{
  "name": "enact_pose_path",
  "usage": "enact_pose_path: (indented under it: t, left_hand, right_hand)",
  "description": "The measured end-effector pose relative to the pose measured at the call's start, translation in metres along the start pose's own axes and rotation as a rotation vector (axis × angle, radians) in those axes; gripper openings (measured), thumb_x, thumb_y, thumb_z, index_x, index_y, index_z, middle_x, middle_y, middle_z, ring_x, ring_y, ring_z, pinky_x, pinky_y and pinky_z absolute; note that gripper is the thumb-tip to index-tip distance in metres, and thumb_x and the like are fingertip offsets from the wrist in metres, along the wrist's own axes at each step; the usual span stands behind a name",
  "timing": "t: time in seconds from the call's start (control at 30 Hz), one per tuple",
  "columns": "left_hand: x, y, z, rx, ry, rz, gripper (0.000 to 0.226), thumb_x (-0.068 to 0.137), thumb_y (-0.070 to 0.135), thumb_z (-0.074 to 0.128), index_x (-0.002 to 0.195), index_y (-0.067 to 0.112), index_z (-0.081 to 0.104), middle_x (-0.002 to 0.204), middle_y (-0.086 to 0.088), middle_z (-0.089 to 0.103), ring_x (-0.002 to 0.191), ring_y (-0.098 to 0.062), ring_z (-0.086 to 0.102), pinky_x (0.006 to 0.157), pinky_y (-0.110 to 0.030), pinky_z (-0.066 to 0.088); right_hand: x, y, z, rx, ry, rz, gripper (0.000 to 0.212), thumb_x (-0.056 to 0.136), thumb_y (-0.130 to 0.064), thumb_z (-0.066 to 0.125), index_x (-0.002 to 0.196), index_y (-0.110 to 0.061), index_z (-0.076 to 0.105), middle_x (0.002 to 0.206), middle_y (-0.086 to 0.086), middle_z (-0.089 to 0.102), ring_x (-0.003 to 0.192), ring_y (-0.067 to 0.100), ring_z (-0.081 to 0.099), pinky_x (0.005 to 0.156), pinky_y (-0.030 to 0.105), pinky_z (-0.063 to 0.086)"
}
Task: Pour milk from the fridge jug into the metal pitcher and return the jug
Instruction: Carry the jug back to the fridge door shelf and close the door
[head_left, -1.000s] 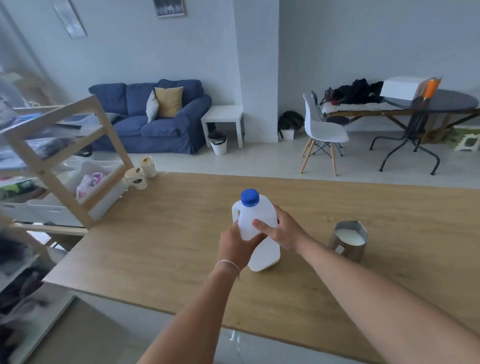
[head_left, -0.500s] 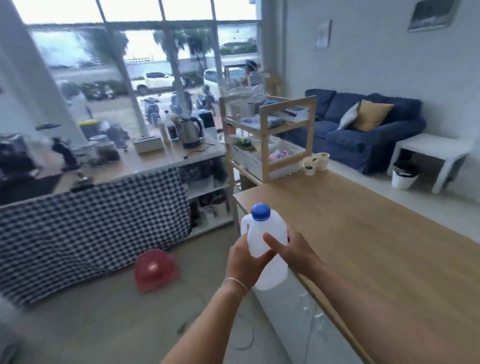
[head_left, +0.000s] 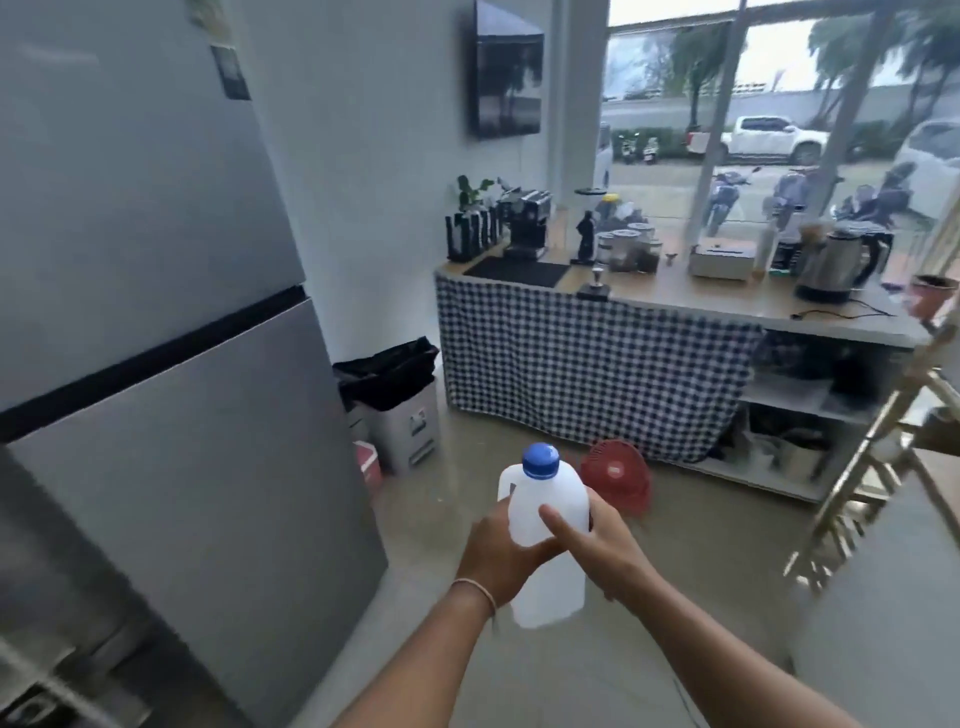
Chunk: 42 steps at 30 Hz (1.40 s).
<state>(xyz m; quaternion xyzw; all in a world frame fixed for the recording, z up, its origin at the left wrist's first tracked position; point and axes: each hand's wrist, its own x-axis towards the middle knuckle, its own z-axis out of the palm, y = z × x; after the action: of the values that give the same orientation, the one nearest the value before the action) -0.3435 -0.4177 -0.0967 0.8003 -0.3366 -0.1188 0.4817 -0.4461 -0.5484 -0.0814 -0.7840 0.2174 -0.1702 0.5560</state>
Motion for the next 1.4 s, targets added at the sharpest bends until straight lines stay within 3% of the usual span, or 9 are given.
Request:
enact_pose_path:
  t: [0.17,0.33,0.47,0.63,0.77,1.0,1.1,1.2,1.4]
  left_hand:
    - [-0.036,-0.071,-0.12,-0.005,0.205,-0.111,0.068,0.06,0.082,0.069,0.108,0.034,0.067,0.088,0.018,0.072,0.077,0.003,0.067,0.061,-0.01,0.05]
    - [-0.077,-0.135,-0.242,0.001,0.377,-0.249,0.058,0.063,0.072,0.076,0.106,0.033,0.067,0.085,0.017,0.074,0.077,-0.002,0.071,0.065,-0.025,0.059]
    - [-0.123,-0.173,-0.328,0.01,0.552,-0.333,0.055,0.064,0.07,0.077,0.106,0.035,0.069,0.079,0.026,0.072,0.075,0.003,0.07,0.055,-0.012,0.053]
    - [-0.166,-0.201,-0.404,0.012,0.707,-0.465,0.058,0.064,0.062,0.083,0.107,0.024,0.073,0.093,0.007,0.078,0.083,-0.01,0.074,0.067,-0.028,0.062]
    - [-0.185,-0.207,-0.438,0.019,0.822,-0.55,0.056,0.062,0.057,0.083,0.103,0.021,0.073,0.091,0.006,0.078,0.085,-0.016,0.074,0.074,-0.041,0.062]
    - [-0.199,-0.21,-0.473,0.063,1.004,-0.596,0.055,0.062,0.061,0.081,0.105,0.028,0.07,0.093,0.012,0.076,0.088,-0.012,0.072,0.076,-0.042,0.063]
    - [-0.201,-0.215,-0.475,0.065,1.055,-0.611,0.048,0.061,0.061,0.081,0.098,0.032,0.07,0.085,0.021,0.075,0.081,0.0,0.071,0.072,-0.037,0.063]
    - [-0.202,-0.218,-0.478,0.075,1.08,-0.628,0.042,0.062,0.06,0.081,0.093,0.035,0.069,0.083,0.029,0.072,0.076,0.006,0.068,0.067,-0.031,0.062]
    - [-0.2,-0.224,-0.472,0.081,1.046,-0.676,0.038,0.067,0.052,0.083,0.098,0.033,0.069,0.085,0.019,0.074,0.081,-0.002,0.07,0.071,-0.034,0.062]
  right_hand:
    - [0.023,-0.049,0.135,-0.035,-0.217,-0.07,0.042,0.079,-0.065,0.072,0.116,-0.046,0.061,0.104,-0.019,0.074,0.096,0.007,0.072,0.082,0.037,0.062]
    - [0.033,-0.101,0.276,-0.03,-0.414,-0.122,0.054,0.079,-0.066,0.071,0.124,-0.037,0.06,0.112,-0.01,0.074,0.103,0.012,0.072,0.092,0.047,0.059]
    - [0.033,-0.146,0.376,-0.124,-0.584,-0.207,0.053,0.084,-0.06,0.071,0.127,-0.033,0.057,0.115,-0.01,0.07,0.105,0.013,0.069,0.092,0.044,0.058]
    - [0.037,-0.196,0.464,-0.22,-0.846,-0.297,0.07,0.084,-0.074,0.058,0.138,-0.031,0.051,0.128,-0.006,0.066,0.117,0.019,0.065,0.102,0.046,0.054]
    - [0.072,-0.23,0.507,-0.366,-0.713,-0.471,0.076,0.095,-0.06,0.055,0.156,-0.02,0.035,0.157,0.003,0.043,0.144,0.023,0.042,0.116,0.04,0.037]
    - [0.143,-0.289,0.573,-0.587,-0.531,-0.725,0.063,0.098,-0.049,0.047,0.15,-0.012,0.044,0.153,0.008,0.044,0.14,0.029,0.042,0.116,0.042,0.03]
    - [0.163,-0.296,0.592,-0.599,-0.503,-0.661,0.049,0.098,-0.05,0.038,0.116,-0.012,0.064,0.125,0.009,0.056,0.115,0.034,0.055,0.099,0.045,0.04]
    - [0.173,-0.294,0.601,-0.485,-0.372,-0.641,0.05,0.099,-0.048,0.029,0.07,-0.019,0.057,0.098,0.007,0.06,0.089,0.032,0.054,0.079,0.042,0.036]
    - [0.18,-0.291,0.604,-0.541,-0.367,-0.71,0.044,0.107,-0.033,0.026,0.1,-0.011,0.064,0.102,0.013,0.062,0.103,0.037,0.055,0.079,0.045,0.036]
